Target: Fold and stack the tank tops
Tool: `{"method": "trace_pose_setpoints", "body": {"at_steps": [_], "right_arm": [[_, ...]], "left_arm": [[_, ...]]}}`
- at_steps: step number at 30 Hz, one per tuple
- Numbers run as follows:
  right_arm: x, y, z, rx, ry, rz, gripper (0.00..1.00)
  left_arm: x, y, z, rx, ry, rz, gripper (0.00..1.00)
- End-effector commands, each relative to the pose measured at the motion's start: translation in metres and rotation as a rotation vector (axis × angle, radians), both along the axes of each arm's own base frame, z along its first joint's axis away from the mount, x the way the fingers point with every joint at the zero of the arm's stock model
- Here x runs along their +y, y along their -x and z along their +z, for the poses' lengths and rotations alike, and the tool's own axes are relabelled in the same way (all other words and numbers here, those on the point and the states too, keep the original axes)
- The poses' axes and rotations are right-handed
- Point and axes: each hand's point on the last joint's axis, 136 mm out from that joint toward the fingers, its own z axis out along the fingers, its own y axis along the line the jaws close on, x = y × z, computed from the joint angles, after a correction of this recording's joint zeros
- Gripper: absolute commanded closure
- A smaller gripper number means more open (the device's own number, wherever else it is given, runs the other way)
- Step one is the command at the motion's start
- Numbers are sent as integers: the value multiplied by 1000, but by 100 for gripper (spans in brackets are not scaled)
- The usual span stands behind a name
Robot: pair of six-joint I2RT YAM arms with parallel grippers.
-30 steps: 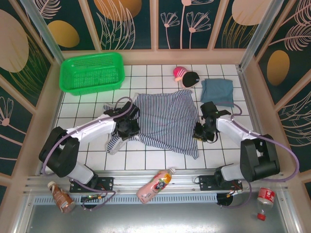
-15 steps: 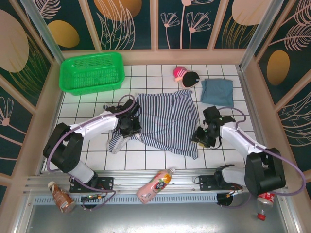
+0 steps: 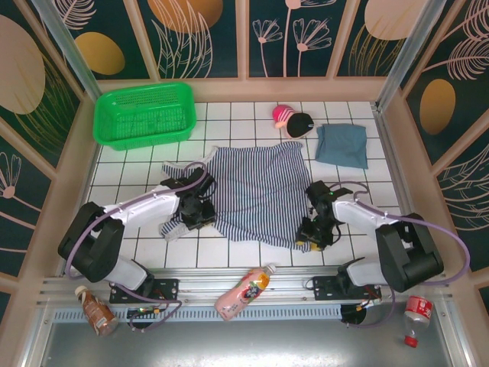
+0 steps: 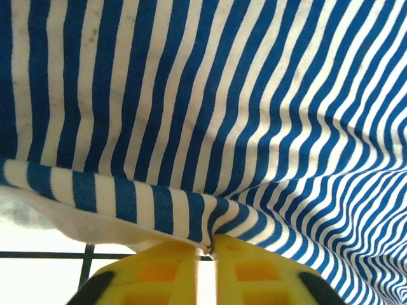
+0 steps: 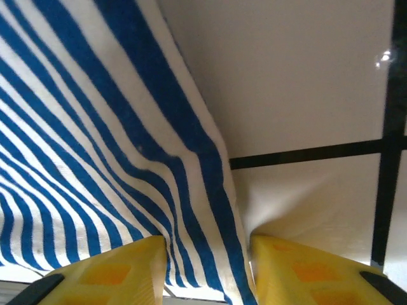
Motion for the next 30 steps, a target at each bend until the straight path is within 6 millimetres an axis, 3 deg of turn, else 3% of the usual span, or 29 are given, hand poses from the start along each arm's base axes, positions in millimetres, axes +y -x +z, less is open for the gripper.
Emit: {"method": "trace_pose_setpoints", "body": {"at_steps": [1,5,8,11,18,21,30], "right_arm": [[-2,15,-8,64,22,-4,65],[-6,6,1,20,53,-9,77],[-7,-5,8,-23,69,-11,84],[-9,-12,12,-49,77,-18,86],[-17,-18,16,-78,85,-51,88],[-18,-20,17,-86,81,-59,88],[-18,-21,18,-90,67,-61,88]], "left_arm": [[8,12,3,17,-2,-5,72],[21,36,9,37,20,54,58],[36,54,7,53,19,121,55],[63,64,3,53,-57,200,50],[126,81,-7,50,-313,289,51],[144,76,-7,-5,-392,340,50],[145,49,-18,-94,-403,375,51]]}}
